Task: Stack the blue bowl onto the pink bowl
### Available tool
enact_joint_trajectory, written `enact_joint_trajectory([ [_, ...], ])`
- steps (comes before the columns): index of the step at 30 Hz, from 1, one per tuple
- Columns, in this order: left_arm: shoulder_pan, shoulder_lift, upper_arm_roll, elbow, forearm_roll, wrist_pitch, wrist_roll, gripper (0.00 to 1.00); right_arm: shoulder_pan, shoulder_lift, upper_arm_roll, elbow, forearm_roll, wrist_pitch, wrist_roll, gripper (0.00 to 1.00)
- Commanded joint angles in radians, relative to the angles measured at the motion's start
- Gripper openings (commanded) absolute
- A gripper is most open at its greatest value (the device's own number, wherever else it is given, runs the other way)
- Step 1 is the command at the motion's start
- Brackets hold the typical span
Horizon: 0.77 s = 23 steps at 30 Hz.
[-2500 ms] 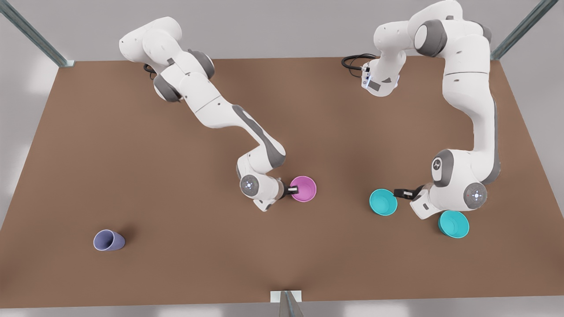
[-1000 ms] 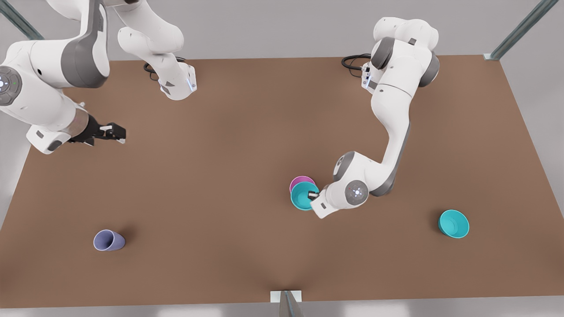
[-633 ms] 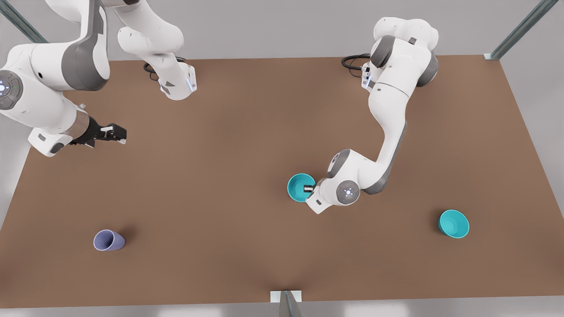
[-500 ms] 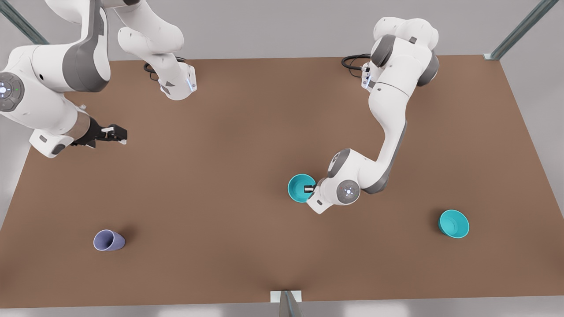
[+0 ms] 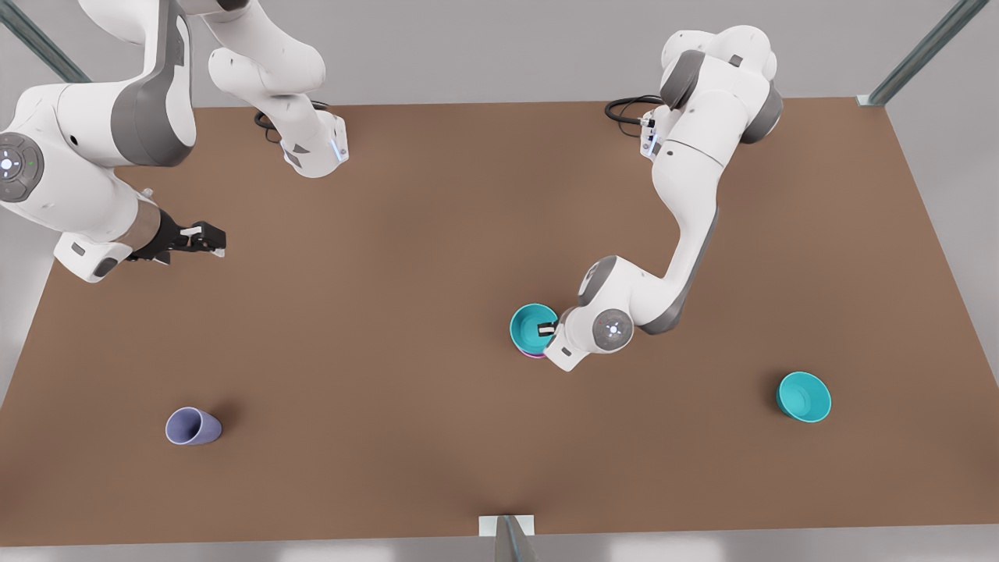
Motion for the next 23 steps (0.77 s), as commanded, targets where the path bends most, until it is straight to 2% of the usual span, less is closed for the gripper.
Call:
enact_joint_trajectory([
  [1,0.001,-0.001,-0.001,-0.001,-0.002,0.020,-0.065,0.21,0.000,0.000,0.000,0.000,0.000,-0.001,-0.014,1.00],
  [5,0.002,0.002,0.001,-0.001,-0.002,0.026,-0.065,0.21,0.000,0.000,0.000,0.000,0.002,-0.001,-0.014,1.00],
  [7,0.009,0.003,0.000,-0.002,-0.003,0.022,-0.049,1.00,0.000,0.000,0.000,0.000,0.002,0.001,-0.014,1.00],
  [9,0.016,-0.011,0.001,-0.002,-0.005,-0.043,-0.052,1.00,0.000,0.000,0.000,0.000,0.002,0.001,-0.014,1.00],
  [11,0.059,-0.139,0.005,0.007,0.089,-0.343,-0.040,1.00,0.000,0.003,0.000,0.000,0.002,0.001,-0.014,1.00],
  [12,0.131,-0.236,0.005,0.012,0.126,-0.496,0.094,1.00,0.000,0.003,0.000,0.000,0.002,0.001,-0.014,1.00],
  [13,0.202,-0.299,0.007,0.033,0.184,-0.564,0.216,1.00,0.000,0.003,0.001,0.000,0.002,0.001,-0.014,1.00],
  [16,0.346,-0.314,0.005,0.208,0.288,-0.606,0.497,1.00,0.000,0.003,0.001,0.000,0.002,0.001,-0.014,1.00],
  [17,0.403,-0.379,0.008,0.214,0.287,-0.640,0.564,1.00,0.001,0.003,0.001,0.000,0.002,0.001,-0.014,1.00],
  [18,0.420,-0.559,0.043,-0.007,0.281,-0.520,0.710,1.00,0.000,0.003,0.001,0.000,0.002,0.001,-0.014,1.00],
  [19,0.374,-0.612,0.094,-0.059,0.267,-0.506,0.709,1.00,0.000,0.003,0.001,0.000,0.002,0.001,-0.014,1.00],
  [23,0.368,-0.613,0.099,-0.016,0.222,-0.581,0.709,1.00,0.001,0.003,0.001,0.000,0.003,-0.001,-0.014,1.00],
])
